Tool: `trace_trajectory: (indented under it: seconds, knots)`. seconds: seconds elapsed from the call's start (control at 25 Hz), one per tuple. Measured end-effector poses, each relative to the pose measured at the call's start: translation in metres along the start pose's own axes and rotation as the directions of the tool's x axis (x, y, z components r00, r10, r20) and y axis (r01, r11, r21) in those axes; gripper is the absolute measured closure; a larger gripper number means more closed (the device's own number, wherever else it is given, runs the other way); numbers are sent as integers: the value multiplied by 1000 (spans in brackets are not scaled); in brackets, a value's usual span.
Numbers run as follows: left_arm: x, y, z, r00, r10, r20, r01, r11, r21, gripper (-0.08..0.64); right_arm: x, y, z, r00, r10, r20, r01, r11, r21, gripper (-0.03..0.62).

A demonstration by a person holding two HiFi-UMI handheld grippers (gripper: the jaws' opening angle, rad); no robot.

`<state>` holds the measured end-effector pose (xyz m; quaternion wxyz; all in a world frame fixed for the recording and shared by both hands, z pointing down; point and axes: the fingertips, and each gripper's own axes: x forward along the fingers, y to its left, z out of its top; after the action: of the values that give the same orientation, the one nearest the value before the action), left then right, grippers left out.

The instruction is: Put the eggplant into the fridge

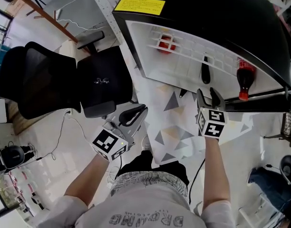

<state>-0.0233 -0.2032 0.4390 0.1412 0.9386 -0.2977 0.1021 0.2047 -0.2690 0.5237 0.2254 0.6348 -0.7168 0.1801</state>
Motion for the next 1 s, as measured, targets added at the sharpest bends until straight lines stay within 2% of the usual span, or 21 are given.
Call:
trace_trajectory:
  seconds: [0.48, 1.0]
  knots:
    - [-18, -17, 19, 999, -5, 35, 4, 999, 35, 526, -73, 35, 24, 989, 108, 100, -106, 994, -25, 509]
    - [-35, -25, 34, 998, 1, 63, -5, 998, 62, 526, -134, 61, 49, 968, 159, 194, -156, 987, -31, 557]
